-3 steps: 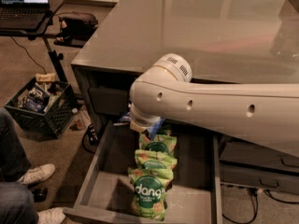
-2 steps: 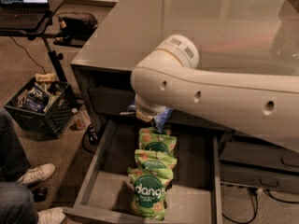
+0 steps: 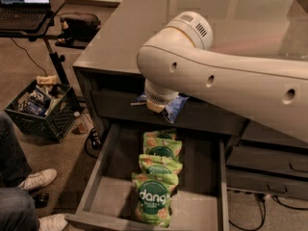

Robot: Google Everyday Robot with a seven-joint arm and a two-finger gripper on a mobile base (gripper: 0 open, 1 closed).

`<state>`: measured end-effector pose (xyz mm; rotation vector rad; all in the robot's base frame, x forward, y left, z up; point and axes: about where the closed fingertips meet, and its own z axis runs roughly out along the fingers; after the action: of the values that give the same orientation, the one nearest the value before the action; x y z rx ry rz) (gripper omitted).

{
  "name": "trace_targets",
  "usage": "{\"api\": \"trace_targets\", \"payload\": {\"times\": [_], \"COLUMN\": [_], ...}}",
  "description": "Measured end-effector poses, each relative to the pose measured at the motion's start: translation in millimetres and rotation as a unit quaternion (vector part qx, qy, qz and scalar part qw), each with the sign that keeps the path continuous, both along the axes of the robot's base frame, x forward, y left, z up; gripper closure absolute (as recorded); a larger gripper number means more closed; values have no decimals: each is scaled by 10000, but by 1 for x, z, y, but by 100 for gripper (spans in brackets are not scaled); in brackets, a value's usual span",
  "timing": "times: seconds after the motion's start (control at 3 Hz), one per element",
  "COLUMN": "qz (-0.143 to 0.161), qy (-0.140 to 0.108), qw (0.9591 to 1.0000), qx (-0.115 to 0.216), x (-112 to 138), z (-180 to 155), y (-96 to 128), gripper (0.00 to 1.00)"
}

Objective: Pick green jalapeno chip bag from middle drawer and place on counter

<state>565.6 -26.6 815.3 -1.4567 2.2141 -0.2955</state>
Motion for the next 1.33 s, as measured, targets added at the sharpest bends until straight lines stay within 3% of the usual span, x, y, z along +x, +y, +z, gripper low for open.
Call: {"api": "trace_targets", "payload": {"times": [0.67, 1.33], "qz": [-93, 71], "qy": [-411, -356], "qw": [9991, 9993], "qx": [2, 95], "x": [42, 46], "z": [45, 88], "y": [-33, -52], "gripper": [100, 100]}}
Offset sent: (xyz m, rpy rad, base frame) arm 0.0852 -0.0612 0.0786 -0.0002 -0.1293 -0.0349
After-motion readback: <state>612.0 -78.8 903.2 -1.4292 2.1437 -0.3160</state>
